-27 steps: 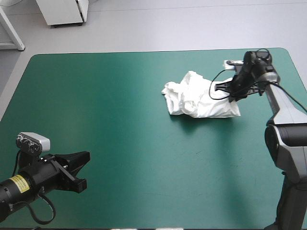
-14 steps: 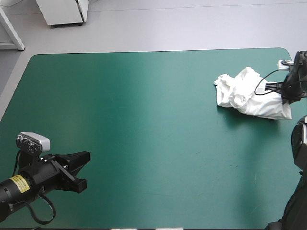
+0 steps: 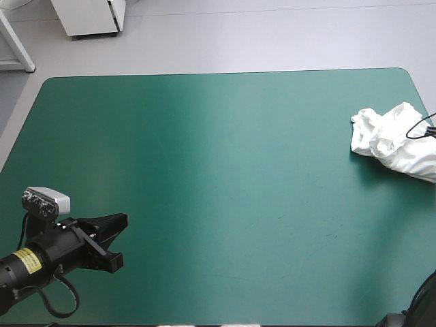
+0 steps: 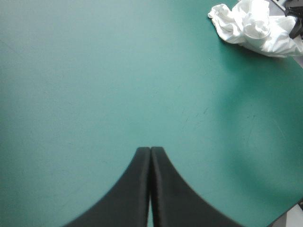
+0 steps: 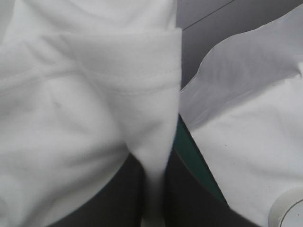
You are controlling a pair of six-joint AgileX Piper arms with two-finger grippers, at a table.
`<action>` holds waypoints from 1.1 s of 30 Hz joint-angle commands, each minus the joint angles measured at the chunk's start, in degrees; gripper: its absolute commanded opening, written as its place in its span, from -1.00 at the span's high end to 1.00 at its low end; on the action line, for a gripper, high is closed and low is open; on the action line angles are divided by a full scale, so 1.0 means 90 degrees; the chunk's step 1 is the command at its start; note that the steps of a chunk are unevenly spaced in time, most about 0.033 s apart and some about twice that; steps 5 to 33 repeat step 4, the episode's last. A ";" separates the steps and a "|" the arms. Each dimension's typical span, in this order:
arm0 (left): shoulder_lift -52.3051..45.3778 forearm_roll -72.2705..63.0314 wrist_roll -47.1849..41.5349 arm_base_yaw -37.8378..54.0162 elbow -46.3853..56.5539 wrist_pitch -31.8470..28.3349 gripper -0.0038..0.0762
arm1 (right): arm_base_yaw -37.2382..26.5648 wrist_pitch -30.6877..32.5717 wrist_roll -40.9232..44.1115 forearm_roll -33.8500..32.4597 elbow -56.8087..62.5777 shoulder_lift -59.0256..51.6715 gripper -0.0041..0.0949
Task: Fold the cloth
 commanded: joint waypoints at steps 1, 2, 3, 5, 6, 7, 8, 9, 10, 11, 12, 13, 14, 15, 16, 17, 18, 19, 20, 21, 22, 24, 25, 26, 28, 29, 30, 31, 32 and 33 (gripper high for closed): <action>0.0065 -0.0139 -0.0060 -0.0007 -0.0135 -0.0577 0.93 | -0.0057 -0.0073 -0.0289 0.0130 -0.0145 -0.0451 0.44; 0.0065 -0.0150 -0.0060 -0.0007 -0.0135 -0.0577 0.93 | -0.0057 -0.0073 -0.0289 0.0140 -0.0145 -0.0451 0.27; 0.0065 -0.0150 -0.0060 -0.0007 -0.0135 -0.0577 0.93 | -0.0057 -0.0073 -0.0221 0.0140 -0.0145 -0.0451 0.04; 0.0065 -0.0150 -0.0060 -0.0007 -0.0135 -0.0577 0.93 | -0.0057 -0.0073 -0.0046 0.0145 -0.0145 -0.0451 -0.18; 0.0065 -0.0150 -0.0060 -0.0007 -0.0135 -0.0577 0.93 | -0.0057 -0.0073 -0.0046 0.0145 -0.0145 -0.0451 -0.18; 0.0065 -0.0150 -0.0060 -0.0007 -0.0135 -0.0577 0.93 | -0.0057 -0.0073 -0.0046 0.0145 -0.0145 -0.0451 -0.18; 0.0065 -0.0150 -0.0060 -0.0007 -0.0135 -0.0577 0.93 | -0.0057 -0.0073 -0.0046 0.0145 -0.0145 -0.0451 -0.18; 0.0065 -0.0150 -0.0060 -0.0007 -0.0135 -0.0577 0.93 | -0.0057 -0.0073 -0.0046 0.0145 -0.0145 -0.0451 -0.18; 0.0065 -0.0150 -0.0060 -0.0007 -0.0135 -0.0577 0.93 | -0.0057 -0.0073 -0.0046 0.0145 -0.0145 -0.0451 -0.18; 0.0065 -0.0150 -0.0060 -0.0007 -0.0135 -0.0577 0.93 | -0.0057 -0.0073 -0.0046 0.0145 -0.0145 -0.0451 -0.18; 0.0065 -0.0150 -0.0060 -0.0007 -0.0135 -0.0577 0.93 | -0.0057 -0.0073 -0.0046 0.0145 -0.0145 -0.0451 -0.18; 0.0065 -0.0150 -0.0060 -0.0007 -0.0135 -0.0577 0.93 | -0.0057 -0.0073 -0.0046 0.0145 -0.0145 -0.0451 -0.18; 0.0065 -0.0150 -0.0060 -0.0007 -0.0135 -0.0577 0.93 | -0.0057 -0.0073 -0.0046 0.0145 -0.0145 -0.0451 -0.18; 0.0065 -0.0150 -0.0060 -0.0007 -0.0135 -0.0577 0.93 | -0.0057 -0.0073 -0.0046 0.0145 -0.0145 -0.0451 -0.18; 0.0065 -0.0150 -0.0060 -0.0007 -0.0135 -0.0577 0.93 | -0.0057 -0.0073 -0.0046 0.0145 -0.0145 -0.0451 -0.18; 0.0065 -0.0150 -0.0060 -0.0007 -0.0135 -0.0577 0.93 | -0.0057 -0.0073 -0.0046 0.0145 -0.0145 -0.0451 -0.18; 0.0065 -0.0150 -0.0060 -0.0007 -0.0135 -0.0577 0.93 | -0.0057 -0.0073 -0.0046 0.0145 -0.0145 -0.0451 -0.18; 0.0065 -0.0150 -0.0060 -0.0007 -0.0135 -0.0577 0.93 | -0.0057 -0.0073 -0.0046 0.0145 -0.0145 -0.0451 -0.18; 0.0065 -0.0150 -0.0060 -0.0007 -0.0135 -0.0577 0.93 | -0.0057 -0.0073 -0.0046 0.0145 -0.0145 -0.0451 -0.18; 0.0065 -0.0150 -0.0060 -0.0007 -0.0135 -0.0577 0.93 | -0.0057 -0.0073 -0.0046 0.0145 -0.0145 -0.0451 -0.18; 0.0065 -0.0150 -0.0060 -0.0007 -0.0135 -0.0577 0.93 | -0.0057 -0.0073 -0.0046 0.0145 -0.0145 -0.0451 -0.18; 0.0065 -0.0150 -0.0060 -0.0007 -0.0135 -0.0577 0.93 | -0.0057 -0.0073 -0.0046 0.0145 -0.0145 -0.0451 -0.18; 0.0065 -0.0150 -0.0060 -0.0007 -0.0135 -0.0577 0.93 | -0.0057 -0.0073 -0.0046 0.0145 -0.0145 -0.0451 -0.18; 0.0065 -0.0150 -0.0060 -0.0007 -0.0135 -0.0577 0.93 | -0.0057 -0.0073 -0.0046 0.0145 -0.0145 -0.0451 -0.18; 0.0065 -0.0150 -0.0060 -0.0007 -0.0135 -0.0577 0.93 | -0.0057 -0.0073 -0.0046 0.0145 -0.0145 -0.0451 -0.18; 0.0065 -0.0150 -0.0060 -0.0007 -0.0135 -0.0577 0.93 | -0.0057 -0.0073 -0.0046 0.0145 -0.0145 -0.0451 -0.18; 0.0065 -0.0150 -0.0060 -0.0007 -0.0135 -0.0577 0.93 | -0.0057 -0.0073 -0.0046 0.0145 -0.0145 -0.0451 -0.18; 0.0065 -0.0150 -0.0060 -0.0007 -0.0135 -0.0577 0.93 | -0.0057 -0.0073 -0.0046 0.0145 -0.0145 -0.0451 -0.18; 0.0065 -0.0150 -0.0060 -0.0007 -0.0135 -0.0577 0.93 | -0.0057 -0.0073 -0.0046 0.0145 -0.0145 -0.0451 -0.18; 0.0065 -0.0150 -0.0060 -0.0007 -0.0135 -0.0577 0.93 | -0.0057 -0.0073 -0.0046 0.0145 -0.0145 -0.0451 -0.18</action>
